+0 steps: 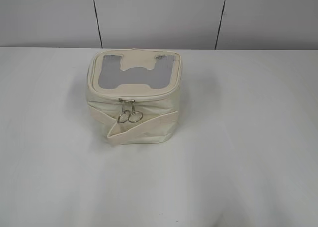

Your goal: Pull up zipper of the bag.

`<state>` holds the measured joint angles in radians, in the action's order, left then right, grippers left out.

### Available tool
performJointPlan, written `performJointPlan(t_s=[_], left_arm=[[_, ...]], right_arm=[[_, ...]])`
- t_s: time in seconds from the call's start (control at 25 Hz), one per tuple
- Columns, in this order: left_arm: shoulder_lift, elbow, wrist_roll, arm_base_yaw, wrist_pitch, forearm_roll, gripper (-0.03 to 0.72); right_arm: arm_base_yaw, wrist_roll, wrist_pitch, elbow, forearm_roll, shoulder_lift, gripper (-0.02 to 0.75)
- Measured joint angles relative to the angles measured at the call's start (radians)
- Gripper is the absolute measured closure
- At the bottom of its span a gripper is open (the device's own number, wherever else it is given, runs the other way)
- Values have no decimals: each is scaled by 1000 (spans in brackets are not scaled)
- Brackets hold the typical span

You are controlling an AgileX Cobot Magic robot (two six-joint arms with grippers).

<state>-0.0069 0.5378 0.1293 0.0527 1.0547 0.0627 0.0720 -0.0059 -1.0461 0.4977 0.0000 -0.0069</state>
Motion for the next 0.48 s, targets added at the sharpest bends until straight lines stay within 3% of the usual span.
performJointPlan(t_s=[0.48], left_arm=[[0,0,0,31,-1,1,304]], right_arm=[[0,0,0,0,0,0,180]])
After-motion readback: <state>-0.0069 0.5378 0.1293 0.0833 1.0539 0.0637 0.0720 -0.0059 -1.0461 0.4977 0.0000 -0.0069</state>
